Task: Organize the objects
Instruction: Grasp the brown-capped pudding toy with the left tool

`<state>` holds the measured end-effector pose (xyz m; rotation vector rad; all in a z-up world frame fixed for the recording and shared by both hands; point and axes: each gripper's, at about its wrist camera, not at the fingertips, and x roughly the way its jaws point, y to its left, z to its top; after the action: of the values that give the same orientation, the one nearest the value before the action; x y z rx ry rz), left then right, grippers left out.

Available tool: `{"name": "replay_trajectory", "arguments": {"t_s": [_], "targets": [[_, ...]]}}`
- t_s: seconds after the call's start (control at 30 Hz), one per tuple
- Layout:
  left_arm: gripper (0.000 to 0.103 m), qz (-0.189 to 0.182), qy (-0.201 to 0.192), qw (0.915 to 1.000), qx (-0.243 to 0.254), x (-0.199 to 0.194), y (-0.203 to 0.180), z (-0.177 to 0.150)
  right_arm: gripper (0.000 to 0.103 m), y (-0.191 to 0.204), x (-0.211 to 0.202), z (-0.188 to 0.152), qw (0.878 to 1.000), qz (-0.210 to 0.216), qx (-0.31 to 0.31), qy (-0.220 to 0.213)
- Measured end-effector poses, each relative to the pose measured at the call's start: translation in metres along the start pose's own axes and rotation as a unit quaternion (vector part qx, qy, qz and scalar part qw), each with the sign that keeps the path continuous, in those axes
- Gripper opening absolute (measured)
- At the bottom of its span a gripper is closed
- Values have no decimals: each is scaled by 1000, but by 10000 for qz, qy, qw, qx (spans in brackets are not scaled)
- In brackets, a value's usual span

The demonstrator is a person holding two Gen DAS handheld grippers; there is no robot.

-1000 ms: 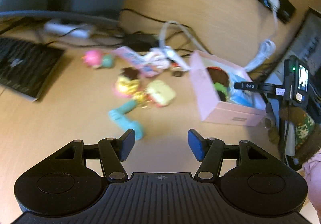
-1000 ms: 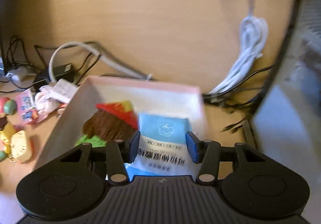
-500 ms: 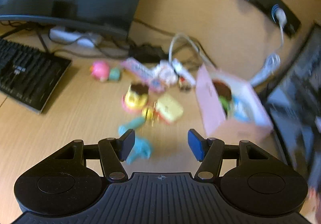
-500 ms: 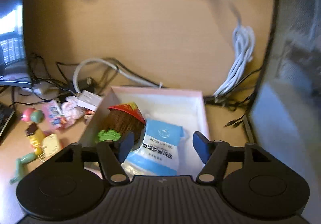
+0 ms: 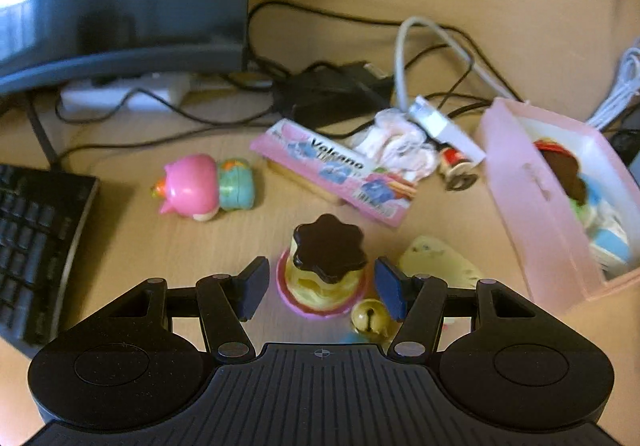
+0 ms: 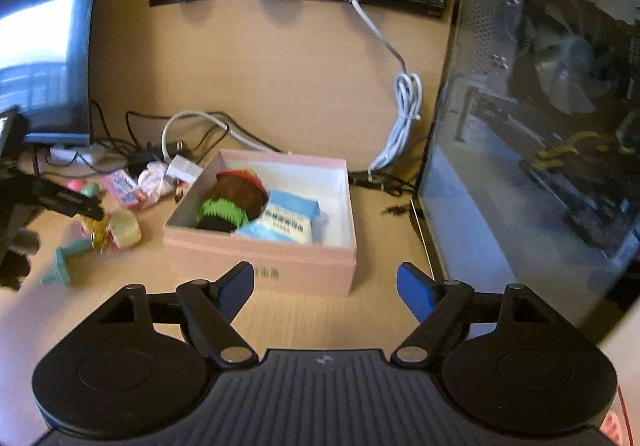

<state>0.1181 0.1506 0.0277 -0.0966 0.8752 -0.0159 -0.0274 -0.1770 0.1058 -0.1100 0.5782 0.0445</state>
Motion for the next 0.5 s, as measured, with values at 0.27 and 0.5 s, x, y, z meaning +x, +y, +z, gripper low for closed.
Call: {"name": "replay_trajectory", "arguments": {"t_s": [0.27, 0.5], "targets": [[54, -353, -151, 9984, -425, -3, 18, -2, 81, 31, 0, -18, 9984, 256, -148, 474], [54, -722, -539, 9930, -758, -75, 48, -31, 85, 93, 25, -13, 9914, 972, -624, 609]]}}
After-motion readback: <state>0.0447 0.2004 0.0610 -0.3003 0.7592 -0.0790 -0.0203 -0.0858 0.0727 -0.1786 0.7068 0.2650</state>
